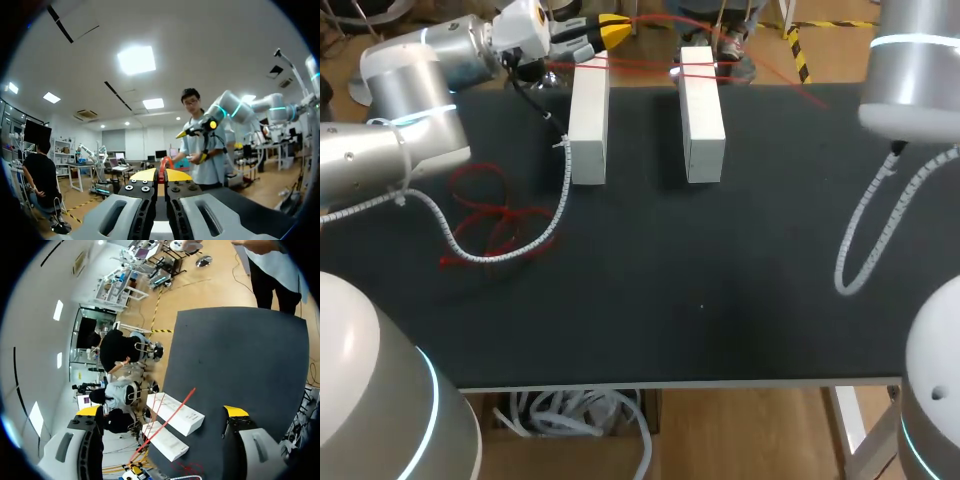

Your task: Grab the tape and strap the tape.

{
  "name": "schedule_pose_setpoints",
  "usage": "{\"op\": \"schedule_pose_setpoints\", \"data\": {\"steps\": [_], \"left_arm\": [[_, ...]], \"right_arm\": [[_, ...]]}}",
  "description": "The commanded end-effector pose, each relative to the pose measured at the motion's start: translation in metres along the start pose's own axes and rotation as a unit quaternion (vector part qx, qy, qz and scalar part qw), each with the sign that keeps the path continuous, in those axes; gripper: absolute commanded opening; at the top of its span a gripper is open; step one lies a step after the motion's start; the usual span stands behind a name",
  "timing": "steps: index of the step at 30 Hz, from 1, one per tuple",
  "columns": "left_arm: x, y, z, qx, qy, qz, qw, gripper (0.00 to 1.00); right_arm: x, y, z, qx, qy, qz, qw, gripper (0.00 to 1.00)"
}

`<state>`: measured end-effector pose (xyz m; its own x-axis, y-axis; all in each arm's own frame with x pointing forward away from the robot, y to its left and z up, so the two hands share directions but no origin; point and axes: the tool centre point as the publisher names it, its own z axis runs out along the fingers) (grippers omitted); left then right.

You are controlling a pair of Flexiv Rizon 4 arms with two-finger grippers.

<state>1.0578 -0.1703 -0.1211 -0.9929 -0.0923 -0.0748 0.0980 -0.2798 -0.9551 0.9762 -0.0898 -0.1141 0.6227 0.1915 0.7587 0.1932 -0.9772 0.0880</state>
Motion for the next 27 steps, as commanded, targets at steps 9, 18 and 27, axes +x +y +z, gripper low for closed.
{"op": "schedule_pose_setpoints", "data": {"steps": [9, 18, 27], "left_arm": [[0.0, 0.002, 0.0, 0.002, 0.0, 0.001, 1.0, 0.0], [0.0, 0.002, 0.0, 0.002, 0.0, 0.001, 1.0, 0.0], [0.0, 0.002, 0.0, 0.002, 0.0, 0.001, 1.0, 0.0]], "right_arm": [[-0.046, -0.001, -0.008, -0.039, 0.244, -0.002, 0.969, 1.0], [-0.07, -0.001, -0.004, -0.048, 0.341, 0.024, 0.938, 1.0], [-0.06, -0.012, -0.008, -0.091, 0.309, 0.128, 0.938, 1.0]]}}
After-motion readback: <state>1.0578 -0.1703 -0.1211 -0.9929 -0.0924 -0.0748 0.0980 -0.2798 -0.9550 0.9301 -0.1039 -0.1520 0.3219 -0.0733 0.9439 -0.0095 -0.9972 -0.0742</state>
